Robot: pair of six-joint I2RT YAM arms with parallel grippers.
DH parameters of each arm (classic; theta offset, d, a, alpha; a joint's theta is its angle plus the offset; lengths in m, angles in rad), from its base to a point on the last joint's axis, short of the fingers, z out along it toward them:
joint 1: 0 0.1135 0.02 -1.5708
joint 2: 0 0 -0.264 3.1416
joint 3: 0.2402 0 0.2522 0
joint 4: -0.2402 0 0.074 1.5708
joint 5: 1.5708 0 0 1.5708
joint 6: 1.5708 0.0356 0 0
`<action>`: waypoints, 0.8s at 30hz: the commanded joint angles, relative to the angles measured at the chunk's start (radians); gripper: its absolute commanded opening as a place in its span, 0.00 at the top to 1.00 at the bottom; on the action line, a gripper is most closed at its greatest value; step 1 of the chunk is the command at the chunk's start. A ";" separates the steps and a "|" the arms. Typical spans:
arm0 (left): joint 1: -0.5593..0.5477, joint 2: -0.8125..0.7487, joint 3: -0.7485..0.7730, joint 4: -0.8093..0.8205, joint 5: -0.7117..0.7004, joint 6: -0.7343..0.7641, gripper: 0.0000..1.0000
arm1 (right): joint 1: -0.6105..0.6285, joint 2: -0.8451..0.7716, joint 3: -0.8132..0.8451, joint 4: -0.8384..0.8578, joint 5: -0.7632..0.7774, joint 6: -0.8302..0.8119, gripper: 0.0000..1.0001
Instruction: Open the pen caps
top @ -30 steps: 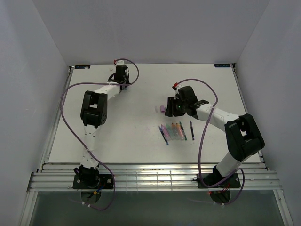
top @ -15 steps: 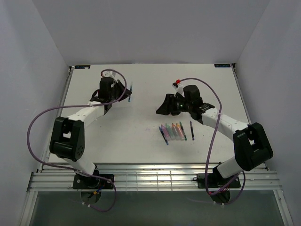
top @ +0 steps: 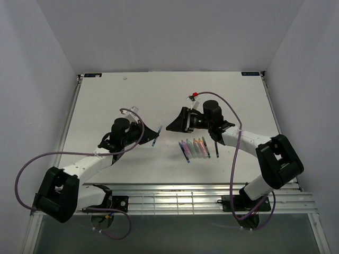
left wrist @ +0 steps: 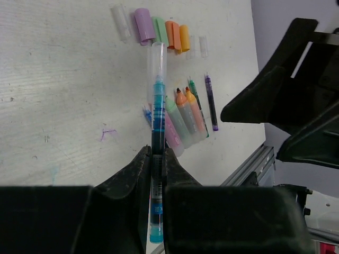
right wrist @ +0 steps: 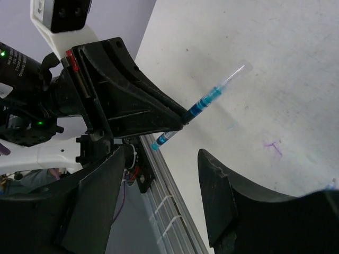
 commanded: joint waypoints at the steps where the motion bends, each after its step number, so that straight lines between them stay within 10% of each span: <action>1: -0.002 -0.097 -0.063 0.061 0.012 -0.021 1.00 | 0.023 0.027 -0.005 0.112 -0.030 0.077 0.37; 24: -0.011 -0.237 -0.159 0.073 0.055 -0.045 1.00 | 0.069 0.210 0.066 0.212 0.008 0.193 0.49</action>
